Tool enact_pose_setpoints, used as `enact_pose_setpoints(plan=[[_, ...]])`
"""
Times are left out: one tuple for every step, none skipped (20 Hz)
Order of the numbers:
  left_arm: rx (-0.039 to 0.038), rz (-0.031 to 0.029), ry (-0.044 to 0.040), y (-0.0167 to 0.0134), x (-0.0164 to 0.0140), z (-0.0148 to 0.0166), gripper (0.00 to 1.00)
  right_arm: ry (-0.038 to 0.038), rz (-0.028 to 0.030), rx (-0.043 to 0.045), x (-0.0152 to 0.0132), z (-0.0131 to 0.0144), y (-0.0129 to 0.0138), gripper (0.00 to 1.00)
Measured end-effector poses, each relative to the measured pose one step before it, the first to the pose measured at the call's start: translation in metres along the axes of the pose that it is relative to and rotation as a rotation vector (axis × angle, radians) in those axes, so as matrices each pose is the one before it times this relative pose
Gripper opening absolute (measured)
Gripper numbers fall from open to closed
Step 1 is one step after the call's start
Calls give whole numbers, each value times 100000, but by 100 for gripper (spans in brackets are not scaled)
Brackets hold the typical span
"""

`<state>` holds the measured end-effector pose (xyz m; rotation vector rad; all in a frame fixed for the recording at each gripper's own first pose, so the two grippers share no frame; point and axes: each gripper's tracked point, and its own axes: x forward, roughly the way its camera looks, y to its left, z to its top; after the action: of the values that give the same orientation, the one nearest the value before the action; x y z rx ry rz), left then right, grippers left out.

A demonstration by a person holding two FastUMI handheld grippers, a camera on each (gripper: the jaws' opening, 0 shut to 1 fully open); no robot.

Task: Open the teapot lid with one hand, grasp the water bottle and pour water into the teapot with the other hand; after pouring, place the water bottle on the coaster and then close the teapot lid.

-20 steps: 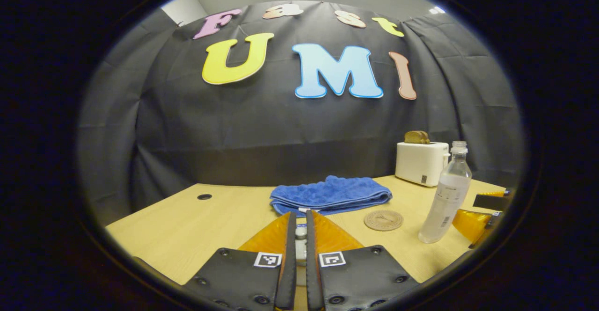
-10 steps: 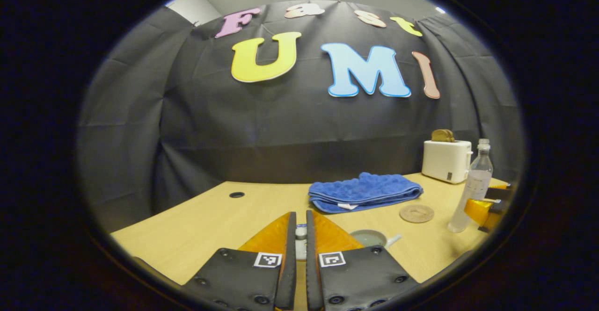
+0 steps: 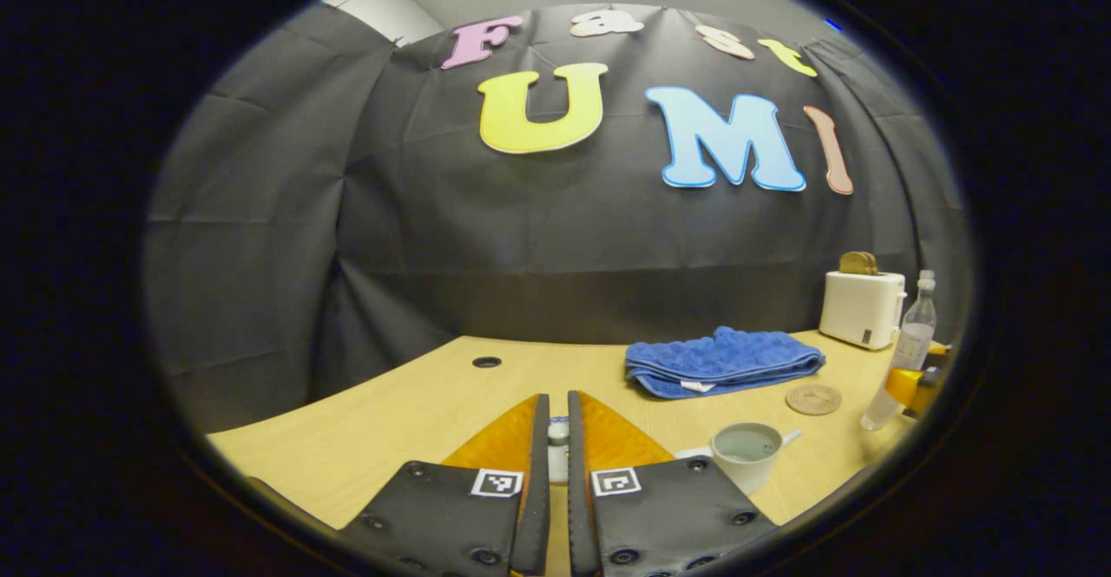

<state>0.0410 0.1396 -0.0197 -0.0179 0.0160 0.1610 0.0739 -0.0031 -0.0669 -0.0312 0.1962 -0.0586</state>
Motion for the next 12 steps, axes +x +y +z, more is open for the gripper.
enact_pose_setpoints(plan=[[-29, -113, 160, 12, 31, 57, 15, 873, 973, -215, -21, 0, 288, 78], [-268, -367, 12, -122, -10, -72, 15, 97, 685, -476, -106, 26, 181, 78], [-210, -299, 156, -71, 36, 77, 16, 502, 260, -1589, 26, 114, 147, 78], [-102, -154, 433, -54, 33, -196, 16, 5, 434, -2748, -29, 26, 191, 77], [28, -136, 641, -60, 82, -221, 16, -127, -251, -3597, 9, 225, 104, 77], [26, -107, 435, -120, 23, -160, 15, -439, -409, -4695, -22, 169, 180, 77], [-55, -93, 160, 35, -51, 88, 15, -913, -509, -5525, -44, 432, 100, 77], [-273, -18, -60, -53, 58, -124, 16, -1370, -865, -5972, 14, 473, 200, 77], [-281, -127, -167, 39, -14, 157, 15, -1401, -971, -6659, 13, 644, -14, 77], [-358, -61, -84, 92, -58, -41, 15, -1322, -1182, -7165, 155, 466, 80, 77], [-351, -71, 114, -10, -77, 72, 16, -1928, -1108, -7176, 83, 683, -52, 77], [-383, -36, 259, 12, 109, -215, 16, -1697, -665, -6989, 154, 719, 106, 77]])
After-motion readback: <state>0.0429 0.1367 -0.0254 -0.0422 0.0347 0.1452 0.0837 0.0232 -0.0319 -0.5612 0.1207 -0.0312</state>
